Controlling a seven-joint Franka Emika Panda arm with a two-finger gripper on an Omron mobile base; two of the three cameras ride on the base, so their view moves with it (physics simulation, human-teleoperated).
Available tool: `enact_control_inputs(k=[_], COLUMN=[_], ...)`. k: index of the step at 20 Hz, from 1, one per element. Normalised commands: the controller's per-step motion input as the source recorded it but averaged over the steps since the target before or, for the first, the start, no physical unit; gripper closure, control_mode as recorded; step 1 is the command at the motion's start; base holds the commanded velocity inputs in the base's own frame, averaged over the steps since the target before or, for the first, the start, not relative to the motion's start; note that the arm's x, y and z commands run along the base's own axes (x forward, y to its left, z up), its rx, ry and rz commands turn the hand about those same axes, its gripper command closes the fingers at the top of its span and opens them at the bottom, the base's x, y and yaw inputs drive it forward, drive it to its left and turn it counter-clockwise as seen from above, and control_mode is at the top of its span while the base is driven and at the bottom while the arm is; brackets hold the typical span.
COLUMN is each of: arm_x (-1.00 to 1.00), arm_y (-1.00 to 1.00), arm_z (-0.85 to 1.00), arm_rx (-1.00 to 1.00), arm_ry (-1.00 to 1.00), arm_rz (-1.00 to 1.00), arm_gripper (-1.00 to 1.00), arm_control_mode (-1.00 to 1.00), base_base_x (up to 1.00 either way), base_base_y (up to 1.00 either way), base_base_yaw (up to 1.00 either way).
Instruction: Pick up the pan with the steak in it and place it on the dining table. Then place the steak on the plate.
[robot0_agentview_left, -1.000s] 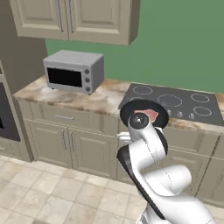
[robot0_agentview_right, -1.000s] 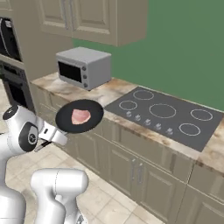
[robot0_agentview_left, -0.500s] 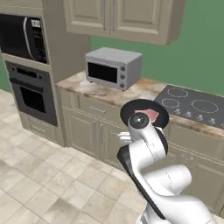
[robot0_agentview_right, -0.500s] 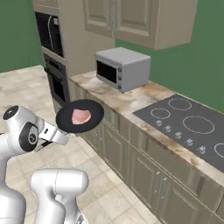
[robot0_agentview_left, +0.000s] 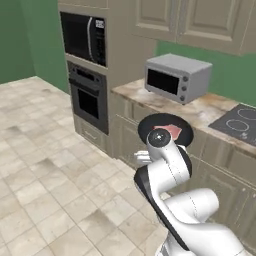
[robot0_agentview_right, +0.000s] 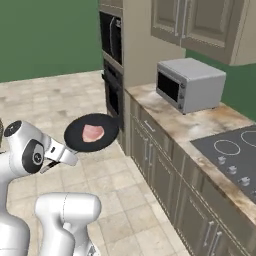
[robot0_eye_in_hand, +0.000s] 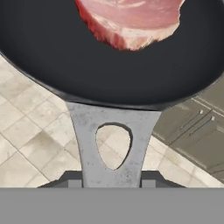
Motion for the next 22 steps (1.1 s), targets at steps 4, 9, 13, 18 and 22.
enact_control_inputs(k=[4, 9, 13, 18, 22], arm_x=[0.0, 0.0, 0.0, 0.0, 0.0], arm_y=[0.0, 0.0, 0.0, 0.0, 0.0], arm_z=[0.0, 0.0, 0.0, 0.0, 0.0], arm_rx=[0.0, 0.0, 0.0, 0.0, 0.0], arm_ry=[0.0, 0.0, 0.0, 0.0, 0.0], arm_rz=[0.0, 0.0, 0.0, 0.0, 0.0], arm_gripper=[1.0, 1.0, 1.0, 1.0, 1.0], arm_control_mode=[1.0, 1.0, 1.0, 1.0, 1.0], base_base_x=[-0.05, -0.05, -0.04, -0.04, -0.03], base_base_y=[0.0, 0.0, 0.0, 0.0, 0.0], base_base_yaw=[0.47, 0.47, 0.47, 0.48, 0.46])
